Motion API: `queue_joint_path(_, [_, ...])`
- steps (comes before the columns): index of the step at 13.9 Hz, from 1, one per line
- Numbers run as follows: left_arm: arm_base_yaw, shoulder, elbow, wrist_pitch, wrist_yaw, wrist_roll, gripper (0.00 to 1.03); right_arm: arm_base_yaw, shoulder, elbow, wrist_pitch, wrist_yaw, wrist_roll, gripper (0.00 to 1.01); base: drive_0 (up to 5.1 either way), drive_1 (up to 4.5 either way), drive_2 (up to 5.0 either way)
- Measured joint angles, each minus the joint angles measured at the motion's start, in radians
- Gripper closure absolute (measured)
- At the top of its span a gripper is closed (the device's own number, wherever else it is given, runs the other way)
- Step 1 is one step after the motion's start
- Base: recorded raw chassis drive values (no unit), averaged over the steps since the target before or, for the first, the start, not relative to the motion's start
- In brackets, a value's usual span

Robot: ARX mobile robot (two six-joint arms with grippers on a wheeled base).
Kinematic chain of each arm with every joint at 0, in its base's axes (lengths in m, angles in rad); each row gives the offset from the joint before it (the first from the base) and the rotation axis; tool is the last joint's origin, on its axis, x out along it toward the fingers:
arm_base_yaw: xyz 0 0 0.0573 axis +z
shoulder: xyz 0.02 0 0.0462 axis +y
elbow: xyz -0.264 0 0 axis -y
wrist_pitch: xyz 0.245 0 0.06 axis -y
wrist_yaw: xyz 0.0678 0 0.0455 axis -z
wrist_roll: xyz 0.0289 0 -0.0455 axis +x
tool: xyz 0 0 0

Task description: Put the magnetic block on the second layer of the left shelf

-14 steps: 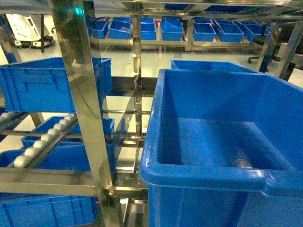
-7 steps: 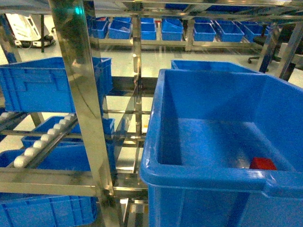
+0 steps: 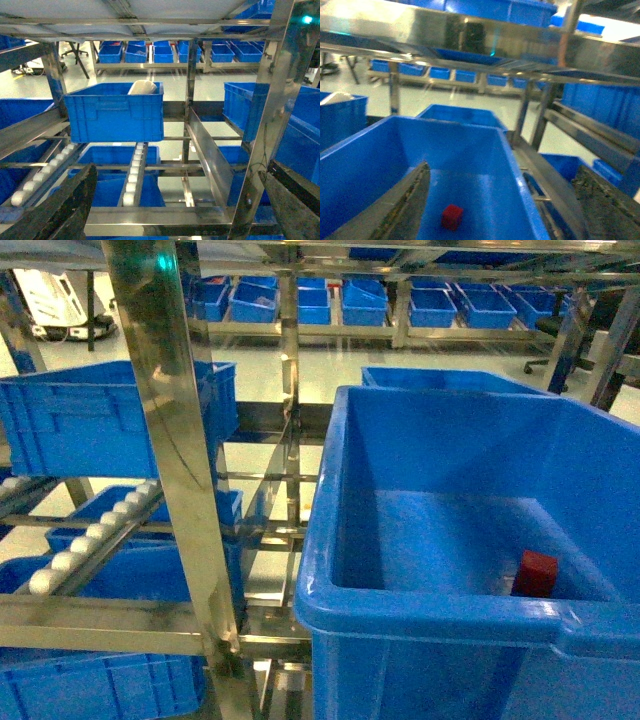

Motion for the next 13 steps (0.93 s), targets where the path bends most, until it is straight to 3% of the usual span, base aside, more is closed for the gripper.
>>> queue_joint_path(1, [0.000, 0.000, 0.000, 0.000, 0.000, 0.000, 0.05, -0.044, -0.038, 0.005, -0.093, -0.071, 0.054, 0.30, 0.0, 0.00, 0.0])
queue_joint_path(3, [0.000, 0.000, 0.000, 0.000, 0.000, 0.000, 0.05, -0.114, -0.057, -0.032, -0.133, -0.167, 0.104, 0.55, 0.0, 0.00, 0.0])
queue_joint_path(4, [0.000, 0.000, 0.000, 0.000, 0.000, 0.000, 0.05, -0.161, -0.079, -0.045, -0.138, -0.237, 0.113, 0.68, 0.0, 0.00, 0.0])
queue_joint_path(5, [0.000, 0.000, 0.000, 0.000, 0.000, 0.000, 0.05, -0.245, -0.093, -0.053, -0.134, -0.308, 0.114, 0.77, 0.0, 0.00, 0.0])
queue_joint_path(6, [0.000, 0.000, 0.000, 0.000, 0.000, 0.000, 0.05, -0.297, -0.103, -0.063, -0.129, -0.323, 0.119, 0.92, 0.0, 0.00, 0.0])
queue_joint_path(7, [0.000, 0.000, 0.000, -0.001, 0.000, 0.000, 0.05, -0.291, -0.108, -0.076, -0.128, -0.341, 0.120, 0.99, 0.0, 0.00, 0.0])
queue_joint_path(13, [0.000, 0.000, 0.000, 0.000, 0.000, 0.000, 0.05, -0.286, -0.134, -0.112, -0.122, -0.344, 0.120, 0.99, 0.0, 0.00, 0.0])
